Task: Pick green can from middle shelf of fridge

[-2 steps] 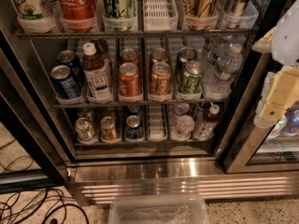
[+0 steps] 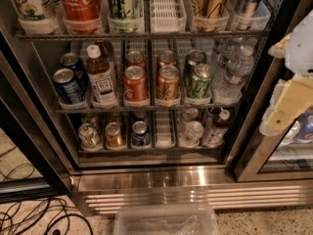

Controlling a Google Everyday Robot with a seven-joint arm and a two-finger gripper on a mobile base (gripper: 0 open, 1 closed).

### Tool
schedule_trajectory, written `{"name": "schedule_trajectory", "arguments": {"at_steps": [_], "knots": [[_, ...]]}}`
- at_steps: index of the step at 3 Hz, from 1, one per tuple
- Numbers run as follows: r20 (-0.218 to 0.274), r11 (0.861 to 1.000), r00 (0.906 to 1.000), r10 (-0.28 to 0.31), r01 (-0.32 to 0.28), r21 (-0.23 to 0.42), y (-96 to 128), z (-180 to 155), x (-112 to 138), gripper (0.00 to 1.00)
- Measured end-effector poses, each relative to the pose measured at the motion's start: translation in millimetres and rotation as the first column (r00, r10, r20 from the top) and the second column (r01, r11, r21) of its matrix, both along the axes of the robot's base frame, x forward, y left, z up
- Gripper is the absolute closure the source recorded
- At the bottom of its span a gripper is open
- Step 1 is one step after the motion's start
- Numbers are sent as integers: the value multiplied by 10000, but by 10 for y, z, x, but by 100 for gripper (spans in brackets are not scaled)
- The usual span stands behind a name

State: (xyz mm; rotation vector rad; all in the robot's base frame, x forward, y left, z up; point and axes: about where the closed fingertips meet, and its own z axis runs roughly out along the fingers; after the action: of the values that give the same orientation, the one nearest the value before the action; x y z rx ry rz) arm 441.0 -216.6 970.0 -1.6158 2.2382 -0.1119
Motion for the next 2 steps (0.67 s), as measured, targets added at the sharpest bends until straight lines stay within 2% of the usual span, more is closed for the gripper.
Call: {"name": "schedule_trajectory", "arguments": {"at_steps": [1,2], "knots": [[441,9912,9944,-962,916,959,-12,-275,-97,0],[890,9683,9854,-1451,1230,2172,42,-534,-96,0]]}}
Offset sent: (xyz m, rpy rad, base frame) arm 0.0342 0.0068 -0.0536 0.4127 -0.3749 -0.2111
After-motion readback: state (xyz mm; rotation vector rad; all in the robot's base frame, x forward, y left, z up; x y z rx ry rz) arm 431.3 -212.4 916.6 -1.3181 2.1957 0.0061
